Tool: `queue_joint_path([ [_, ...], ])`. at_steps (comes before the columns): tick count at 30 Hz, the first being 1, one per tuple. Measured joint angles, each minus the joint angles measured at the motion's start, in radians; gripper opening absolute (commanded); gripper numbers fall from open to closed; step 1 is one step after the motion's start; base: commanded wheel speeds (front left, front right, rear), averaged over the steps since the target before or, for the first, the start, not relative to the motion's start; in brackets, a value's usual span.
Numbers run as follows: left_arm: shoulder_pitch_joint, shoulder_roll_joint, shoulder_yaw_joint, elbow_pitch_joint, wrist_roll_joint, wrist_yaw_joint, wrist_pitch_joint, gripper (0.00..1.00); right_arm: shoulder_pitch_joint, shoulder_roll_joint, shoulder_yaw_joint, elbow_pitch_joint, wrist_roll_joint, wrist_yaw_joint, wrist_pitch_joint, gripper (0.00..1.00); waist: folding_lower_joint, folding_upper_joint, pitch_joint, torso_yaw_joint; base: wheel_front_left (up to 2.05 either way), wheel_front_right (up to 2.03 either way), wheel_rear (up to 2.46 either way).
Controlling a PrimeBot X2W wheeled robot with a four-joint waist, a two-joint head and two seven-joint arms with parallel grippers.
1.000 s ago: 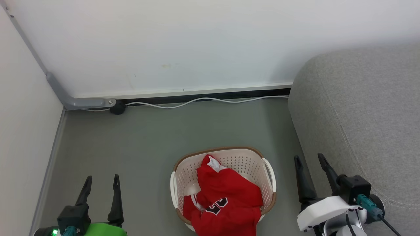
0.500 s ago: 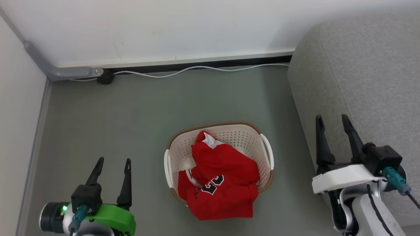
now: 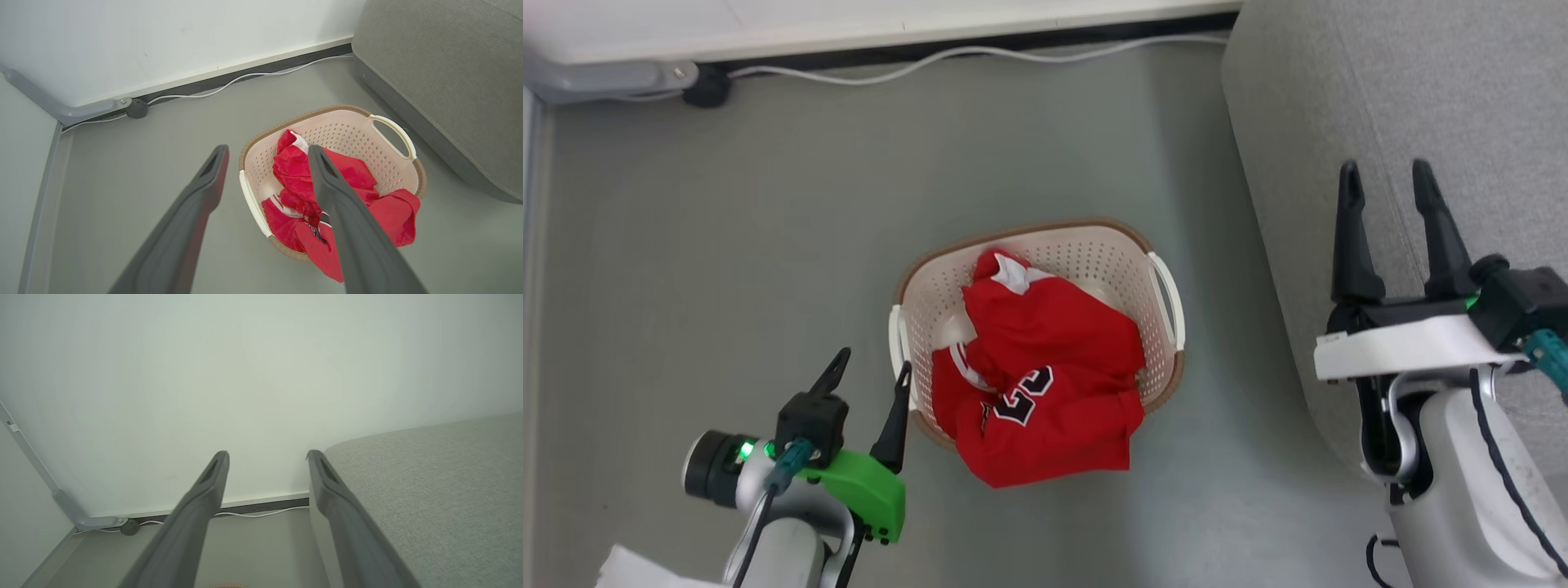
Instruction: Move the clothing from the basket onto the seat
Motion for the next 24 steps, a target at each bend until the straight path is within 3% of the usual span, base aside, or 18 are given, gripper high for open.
queue_joint_path([
  [24, -0.237, -0.011, -0.176, 0.198, 0.103, -0.056, 0.040, 1.00, -0.260, 0.009, -0.012, -0.069, 0.000, 0.007, -0.003, 1.00, 0.0001, 0.0000, 0.323, -0.098, 0.00, 0.00, 0.00],
])
